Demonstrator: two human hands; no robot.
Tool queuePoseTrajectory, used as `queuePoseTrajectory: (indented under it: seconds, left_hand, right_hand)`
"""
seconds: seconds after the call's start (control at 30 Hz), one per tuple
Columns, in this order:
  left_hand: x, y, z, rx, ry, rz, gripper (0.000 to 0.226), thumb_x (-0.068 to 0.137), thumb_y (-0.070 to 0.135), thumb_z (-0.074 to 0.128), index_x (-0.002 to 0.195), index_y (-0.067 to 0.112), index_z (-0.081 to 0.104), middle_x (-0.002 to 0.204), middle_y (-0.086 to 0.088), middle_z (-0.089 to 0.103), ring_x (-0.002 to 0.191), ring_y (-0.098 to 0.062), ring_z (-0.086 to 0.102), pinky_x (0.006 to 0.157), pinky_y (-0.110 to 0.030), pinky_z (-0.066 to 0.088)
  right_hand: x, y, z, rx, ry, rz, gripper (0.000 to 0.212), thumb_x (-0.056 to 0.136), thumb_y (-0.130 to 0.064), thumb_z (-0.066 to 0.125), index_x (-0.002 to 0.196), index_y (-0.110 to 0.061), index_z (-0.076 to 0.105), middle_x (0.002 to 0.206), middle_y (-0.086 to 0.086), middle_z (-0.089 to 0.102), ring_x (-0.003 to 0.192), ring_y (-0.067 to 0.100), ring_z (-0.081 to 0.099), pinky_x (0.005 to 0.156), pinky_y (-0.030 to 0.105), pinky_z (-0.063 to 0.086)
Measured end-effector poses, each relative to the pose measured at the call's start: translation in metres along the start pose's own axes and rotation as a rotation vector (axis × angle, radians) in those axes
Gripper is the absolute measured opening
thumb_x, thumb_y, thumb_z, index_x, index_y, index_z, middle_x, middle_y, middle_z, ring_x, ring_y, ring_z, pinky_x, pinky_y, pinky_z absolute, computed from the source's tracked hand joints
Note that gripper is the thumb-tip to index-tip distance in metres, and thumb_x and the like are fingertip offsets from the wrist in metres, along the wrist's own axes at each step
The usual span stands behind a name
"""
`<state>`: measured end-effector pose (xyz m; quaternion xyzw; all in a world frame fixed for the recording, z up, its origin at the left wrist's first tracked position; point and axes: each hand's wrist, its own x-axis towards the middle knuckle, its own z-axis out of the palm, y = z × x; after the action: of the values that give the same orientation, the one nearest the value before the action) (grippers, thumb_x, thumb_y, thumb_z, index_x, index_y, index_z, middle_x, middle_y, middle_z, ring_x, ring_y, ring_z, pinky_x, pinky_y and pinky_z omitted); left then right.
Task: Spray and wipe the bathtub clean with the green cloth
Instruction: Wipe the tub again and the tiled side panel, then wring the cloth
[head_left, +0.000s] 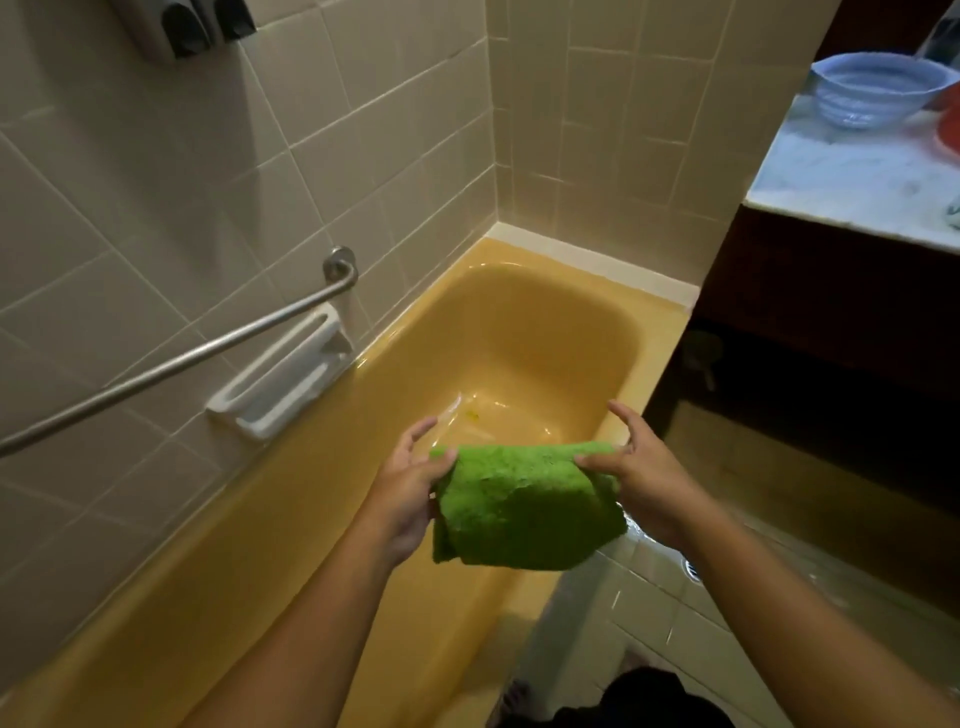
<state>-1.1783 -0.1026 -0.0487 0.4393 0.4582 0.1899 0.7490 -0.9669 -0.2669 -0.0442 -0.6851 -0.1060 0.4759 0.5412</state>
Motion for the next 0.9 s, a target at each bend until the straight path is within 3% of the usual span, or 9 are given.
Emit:
queuePoseTrajectory:
  seconds: [0.13,0.2,0.27,0.4,0.47,0.57,0.67,0.77,0.9]
  left_hand:
    - [-0.012,0.009,-0.013,0.105,-0.219,-0.013,0.082,0.089,-0.012,0.068,0.145,0.045,0.049,0.126,-0.008,0.070,0.112,-0.031,0.071,0.089,-0.053,0.061]
    - [-0.009,0.011,-0.016,0.212,-0.169,-0.038,0.073,0.090,-0.013,0.067,0.142,0.035,0.054,0.126,-0.013,0.064,0.104,-0.029,0.071,0.085,-0.045,0.062]
    - [-0.004,0.011,-0.015,0.372,-0.077,-0.041,0.056,0.091,-0.008,0.071,0.135,0.024,0.059,0.122,-0.015,0.053,0.093,-0.024,0.064,0.072,-0.032,0.058]
    - [0.002,0.023,-0.003,0.644,-0.048,0.046,0.049,0.089,0.005,0.079,0.126,0.030,0.060,0.129,-0.005,0.053,0.109,-0.019,0.057,0.082,-0.033,0.052]
    - [-0.002,0.037,0.005,0.752,-0.179,0.102,0.051,0.088,0.013,0.082,0.127,0.034,0.058,0.128,0.003,0.054,0.111,-0.015,0.059,0.091,-0.036,0.056]
    - [0.000,0.050,0.018,1.239,-0.232,0.250,0.054,0.090,0.020,0.080,0.135,0.035,0.053,0.126,0.007,0.055,0.110,-0.013,0.058,0.095,-0.031,0.053]
    - [0.003,0.063,0.034,1.514,-0.086,0.433,0.038,0.093,0.010,0.070,0.122,0.033,0.059,0.123,0.003,0.054,0.107,-0.016,0.052,0.092,-0.032,0.051]
    - [0.000,0.085,0.041,1.539,-0.003,0.552,0.030,0.094,0.006,0.064,0.102,0.034,0.058,0.109,0.004,0.055,0.099,-0.015,0.052,0.080,-0.032,0.051]
    - [-0.003,0.108,0.040,1.578,0.031,0.677,0.021,0.098,0.009,0.060,0.098,0.030,0.061,0.099,0.003,0.053,0.103,-0.020,0.049,0.088,-0.045,0.052]
  right_hand:
    - [-0.008,0.011,-0.003,-0.078,-0.041,-0.053,0.073,0.089,-0.007,0.077,0.145,-0.041,0.046,0.081,0.009,0.069,0.081,0.024,0.073,0.078,0.042,0.052]
    - [-0.011,0.014,-0.003,-0.198,-0.024,-0.108,0.057,0.094,-0.014,0.075,0.141,-0.038,0.054,0.070,0.002,0.058,0.075,0.021,0.066,0.077,0.041,0.053]
    - [-0.013,0.009,-0.001,-0.357,0.015,-0.160,0.044,0.094,-0.024,0.076,0.130,-0.043,0.059,0.082,0.001,0.059,0.082,0.019,0.065,0.077,0.039,0.056]
    - [-0.013,-0.018,0.007,-0.690,0.081,-0.264,0.012,0.097,-0.035,0.071,0.106,-0.039,0.064,0.105,0.001,0.068,0.094,0.018,0.065,0.083,0.043,0.060]
    - [-0.012,-0.035,0.007,-0.768,0.033,-0.251,0.024,0.095,-0.037,0.074,0.116,-0.035,0.061,0.109,-0.003,0.063,0.096,0.015,0.062,0.085,0.038,0.058]
    - [-0.013,-0.059,0.005,-0.945,-0.101,-0.197,0.051,0.088,-0.026,0.082,0.132,-0.028,0.056,0.118,-0.004,0.060,0.103,0.015,0.061,0.083,0.027,0.051]
    - [-0.013,-0.082,0.008,-1.233,-0.065,-0.305,0.032,0.092,-0.023,0.075,0.124,-0.020,0.069,0.117,0.002,0.068,0.101,0.019,0.062,0.076,0.026,0.046]
    - [-0.020,-0.103,0.004,-1.292,-0.012,-0.388,0.013,0.098,-0.027,0.068,0.105,-0.019,0.075,0.087,-0.003,0.067,0.077,0.011,0.058,0.057,0.024,0.039]
    - [-0.028,-0.117,-0.007,-1.314,0.035,-0.505,0.019,0.102,-0.031,0.061,0.096,-0.018,0.074,0.079,-0.004,0.063,0.080,0.020,0.060,0.065,0.033,0.046]
